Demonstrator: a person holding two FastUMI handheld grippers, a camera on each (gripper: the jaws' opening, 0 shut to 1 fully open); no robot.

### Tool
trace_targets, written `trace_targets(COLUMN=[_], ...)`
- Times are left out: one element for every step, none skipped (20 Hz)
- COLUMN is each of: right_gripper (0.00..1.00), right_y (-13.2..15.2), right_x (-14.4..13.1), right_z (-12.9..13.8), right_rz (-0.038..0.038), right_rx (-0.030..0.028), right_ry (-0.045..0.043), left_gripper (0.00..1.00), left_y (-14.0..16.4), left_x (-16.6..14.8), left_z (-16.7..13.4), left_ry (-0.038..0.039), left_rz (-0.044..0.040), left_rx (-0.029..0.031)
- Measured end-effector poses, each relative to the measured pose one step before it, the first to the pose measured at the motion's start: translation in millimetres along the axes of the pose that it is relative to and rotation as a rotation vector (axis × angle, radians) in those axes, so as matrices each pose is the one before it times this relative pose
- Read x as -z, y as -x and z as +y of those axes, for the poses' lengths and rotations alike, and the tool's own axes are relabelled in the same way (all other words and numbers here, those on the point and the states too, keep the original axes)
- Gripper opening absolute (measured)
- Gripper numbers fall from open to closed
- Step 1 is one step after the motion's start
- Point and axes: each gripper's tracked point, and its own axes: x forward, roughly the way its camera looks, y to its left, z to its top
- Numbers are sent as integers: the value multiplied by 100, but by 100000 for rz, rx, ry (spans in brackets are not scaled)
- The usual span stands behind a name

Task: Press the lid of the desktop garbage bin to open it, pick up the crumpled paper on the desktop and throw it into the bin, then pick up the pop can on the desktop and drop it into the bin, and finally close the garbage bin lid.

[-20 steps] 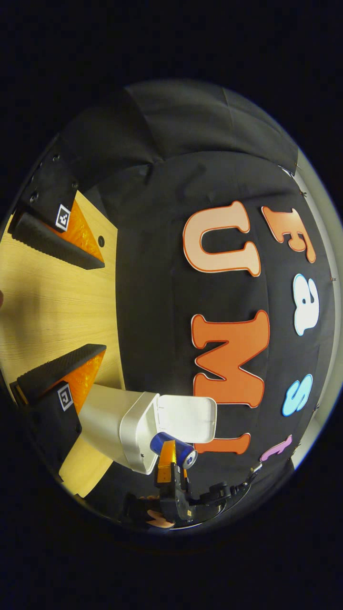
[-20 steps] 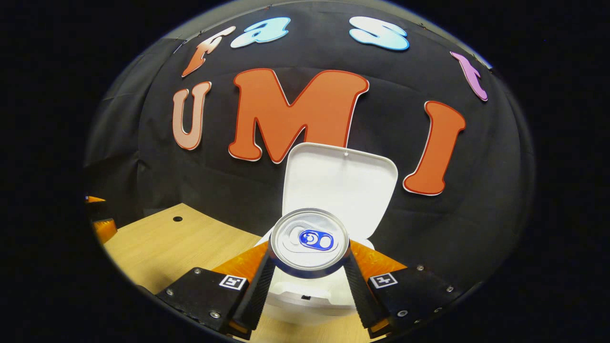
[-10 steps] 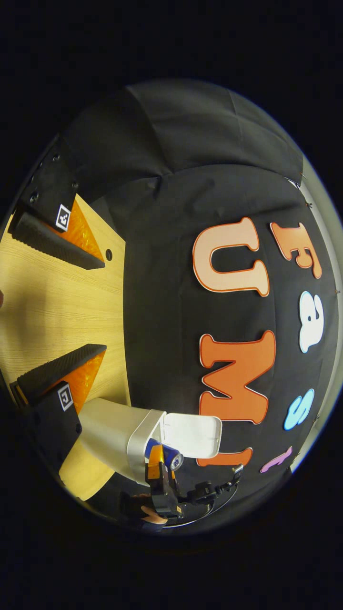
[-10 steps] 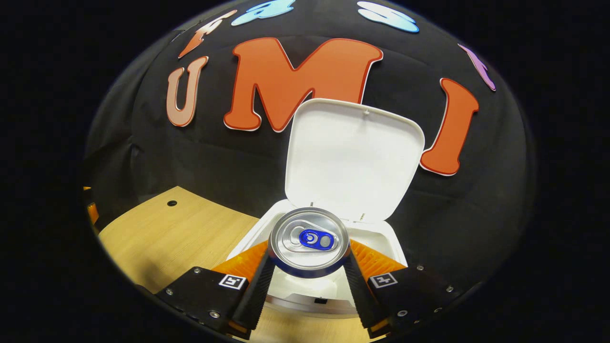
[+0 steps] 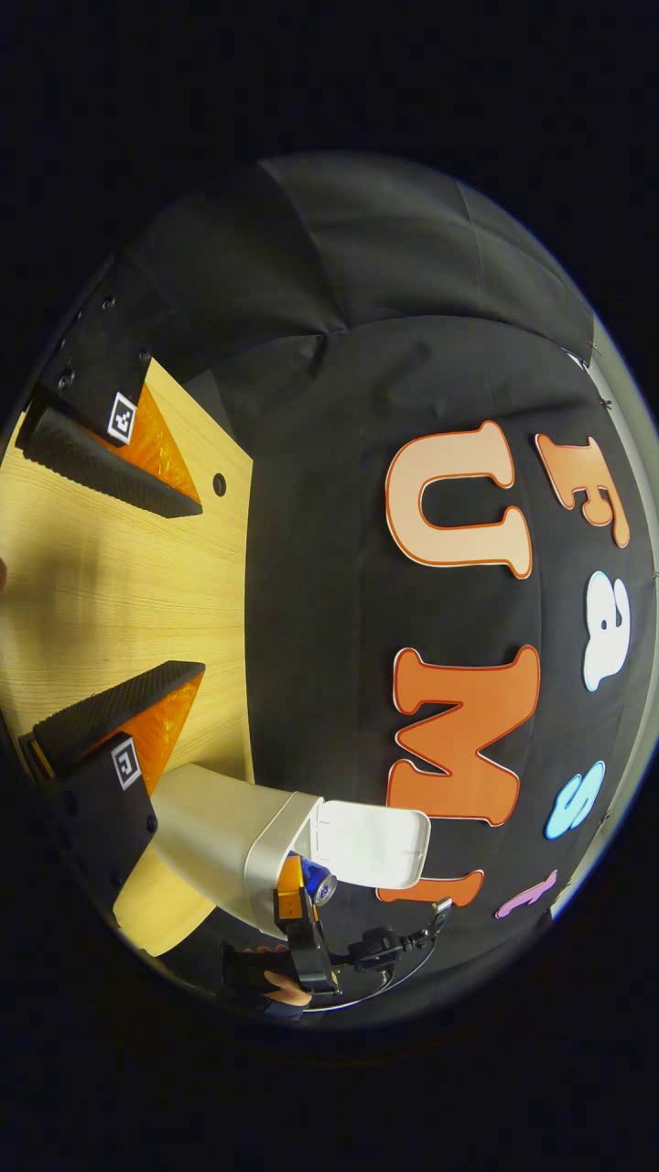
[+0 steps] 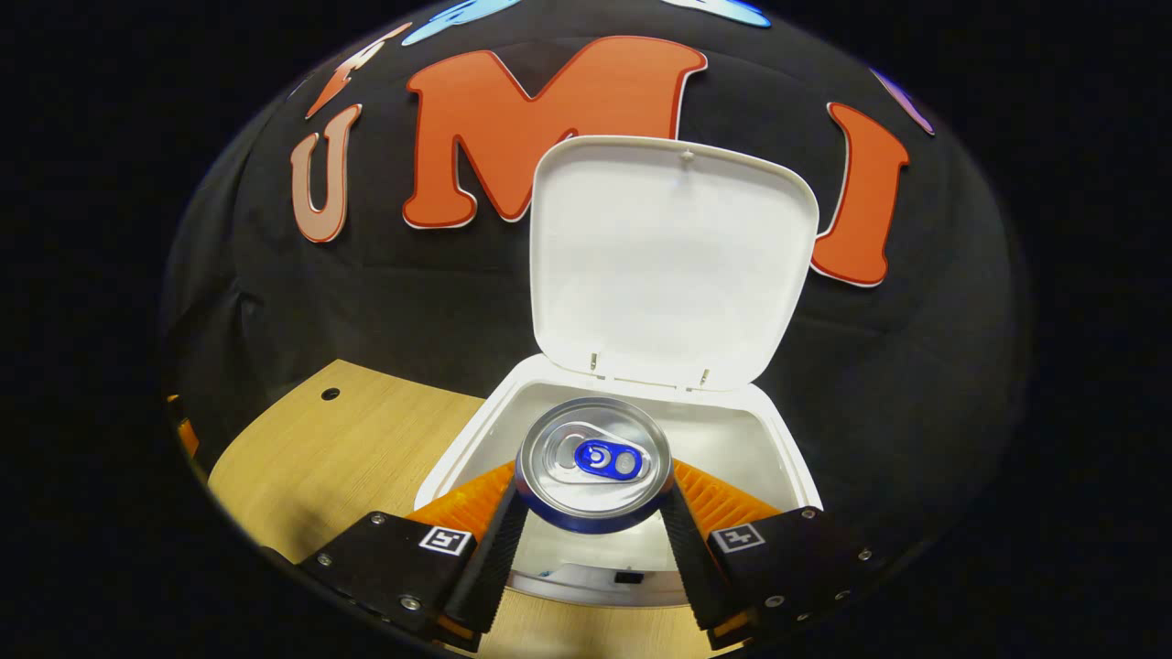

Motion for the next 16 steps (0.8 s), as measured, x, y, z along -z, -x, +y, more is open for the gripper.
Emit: trace_targets(right_gripper=[80, 81, 81, 81, 82, 82, 82, 82, 82, 82, 82, 82, 82, 82, 82, 82], right_y=[-78, -40, 30, -31, -18, 0, 157, 87, 59, 165, 20, 179, 170, 72, 153, 238], right_x=[119, 172, 160, 250, 177, 161, 216, -118, -33, -127, -86, 23, -183, -276, -532, -570], right_z=[-104, -3, -78, -56, -81, -95, -92, -141, -84, -89, -169, -137, -12, -74, -245, -254], right_rz=[842, 621, 767, 740, 730, 705, 714, -425, -481, -412, -103, 94, -75, -912, -1380, -1301], right_rx=[92, -82, 214, -10, -109, -42, -91, 479, 422, 513, 441, 430, 266, 314, 652, 725], right_ry=[-1359, -1297, -1555, -2041, -2066, -1715, -1166, 538, 817, 600, 457, 528, 774, 1141, 1360, 1120], left_gripper=[96, 100, 100, 100, 100, 96, 100, 100, 100, 100, 100, 100, 100, 100, 100, 100], left_y=[-94, -117, 44, 62, 21, -12, -2, 82, 46, 22, -19, 45, -24, 59, -60, -4], left_x=[-139, 17, -31, 16, -3, 33, -53, 160, -66, -10, -113, 35, -89, -115, -99, 84], left_z=[-78, -102, -7, 15, 53, 16, -86, -14, -101, 13, -38, -77, 42, -10, -25, -30], left_ry=[-107, -193, -13, 3, 26, -10, 14, 31, -30, -65, -17, -195, -212, -122, -109, 20], left_rz=[-216, -9, -61, 54, -3, 4, 115, -10, -78, -77, -224, -47, -130, -238, -69, -12], left_rx=[373, 109, 144, 134, 10, 98, 271, 388, 261, 255, 147, 78, -2, 168, 98, 159])
